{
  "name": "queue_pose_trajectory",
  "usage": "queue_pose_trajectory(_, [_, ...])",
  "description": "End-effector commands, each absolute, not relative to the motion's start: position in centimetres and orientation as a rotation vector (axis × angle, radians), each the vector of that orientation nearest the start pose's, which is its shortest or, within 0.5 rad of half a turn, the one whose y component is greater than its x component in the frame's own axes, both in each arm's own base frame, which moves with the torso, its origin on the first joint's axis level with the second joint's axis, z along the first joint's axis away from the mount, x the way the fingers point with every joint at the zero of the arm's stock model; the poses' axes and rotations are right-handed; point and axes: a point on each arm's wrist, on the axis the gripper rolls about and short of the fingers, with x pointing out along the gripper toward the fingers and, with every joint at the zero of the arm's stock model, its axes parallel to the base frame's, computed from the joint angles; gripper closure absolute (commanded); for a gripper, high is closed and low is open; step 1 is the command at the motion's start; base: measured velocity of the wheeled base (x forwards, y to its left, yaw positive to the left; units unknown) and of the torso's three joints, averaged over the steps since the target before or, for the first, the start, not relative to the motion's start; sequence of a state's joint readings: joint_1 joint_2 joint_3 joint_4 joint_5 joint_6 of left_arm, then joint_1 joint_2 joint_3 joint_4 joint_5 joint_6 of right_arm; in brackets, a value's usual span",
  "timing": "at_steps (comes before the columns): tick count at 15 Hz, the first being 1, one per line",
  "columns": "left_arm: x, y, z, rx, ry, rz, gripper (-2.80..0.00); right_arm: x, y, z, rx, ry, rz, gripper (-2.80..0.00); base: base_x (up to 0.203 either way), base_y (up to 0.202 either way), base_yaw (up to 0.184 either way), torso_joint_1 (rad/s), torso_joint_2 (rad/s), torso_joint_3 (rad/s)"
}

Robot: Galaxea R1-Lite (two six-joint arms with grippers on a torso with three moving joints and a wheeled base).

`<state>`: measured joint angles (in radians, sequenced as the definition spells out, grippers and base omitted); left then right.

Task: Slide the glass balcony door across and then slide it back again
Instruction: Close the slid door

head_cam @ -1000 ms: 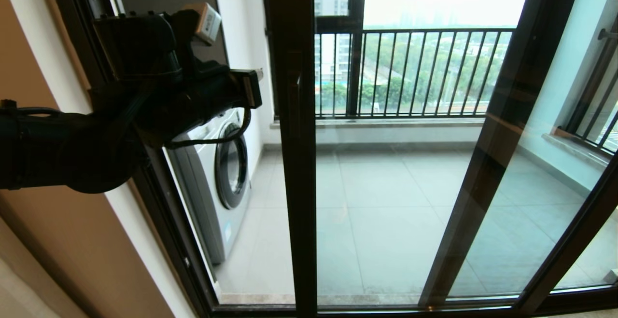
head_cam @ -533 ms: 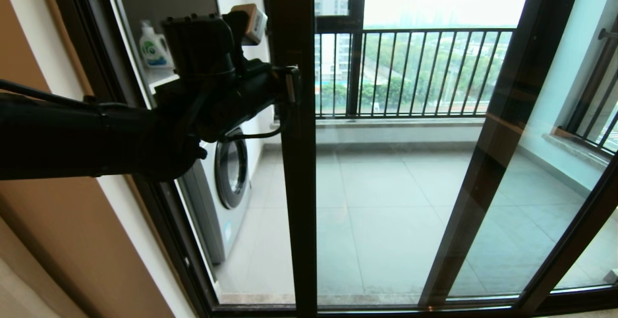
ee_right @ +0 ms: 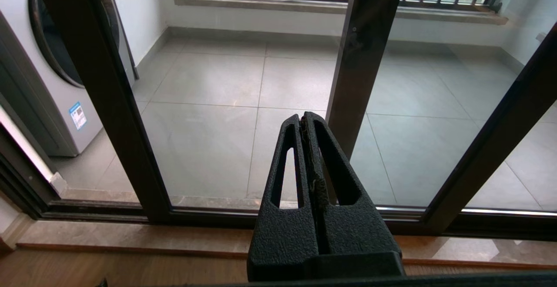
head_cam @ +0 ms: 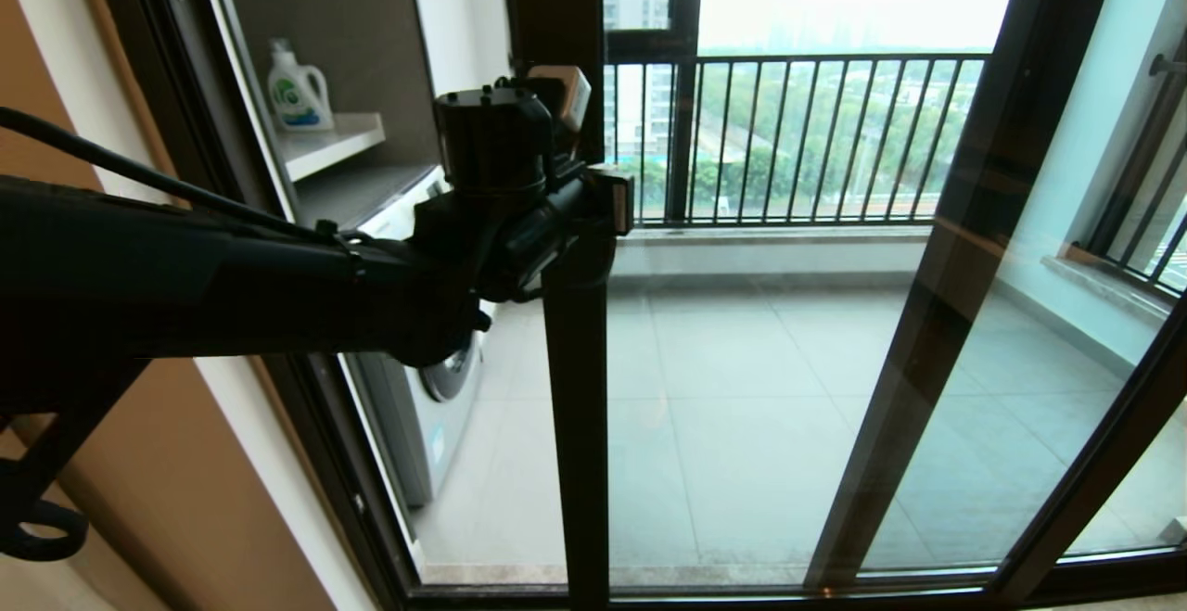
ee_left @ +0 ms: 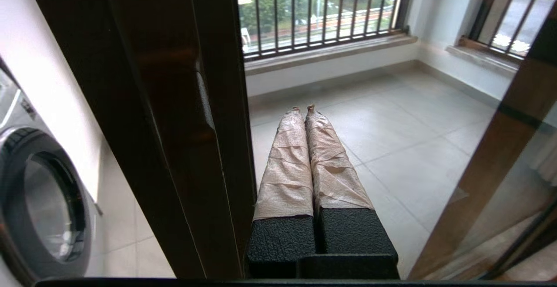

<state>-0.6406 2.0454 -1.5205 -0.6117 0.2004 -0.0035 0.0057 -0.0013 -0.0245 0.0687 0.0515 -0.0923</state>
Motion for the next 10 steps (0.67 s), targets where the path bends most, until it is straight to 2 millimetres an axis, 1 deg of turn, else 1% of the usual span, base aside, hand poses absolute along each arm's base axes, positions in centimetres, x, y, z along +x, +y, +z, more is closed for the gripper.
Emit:
queue_pose_trajectory(1, [35.84,-26.01,24.57,-0.048,-0.113,-0.396,0.0,-2.48,0.1,7.52,-0.093,0.042,0.06,0.0,0.0,0.0,0.0,0.0,0.0,0.0])
queue_pose_trajectory(4, [36.68,-26.48,23.65,-0.025,-0.146,-0.34,0.0,-2.48,0.1,7.52,-0.093,0.042,0.06,0.0,0.0,0.0,0.0,0.0,0.0,0.0])
queue_pose_trajectory(7, [36.63,-26.4,23.75,-0.001,-0.154,-0.325,0.0,-2.48,0.1,7.52,-0.093,0.042,0.06,0.0,0.0,0.0,0.0,0.0,0.0,0.0])
queue_pose_trajectory(10, [36.7,-26.37,23.84,0.038,-0.198,-0.286,0.0,-2.48,0.1,7.52,-0.093,0.042,0.06,0.0,0.0,0.0,0.0,0.0,0.0,0.0])
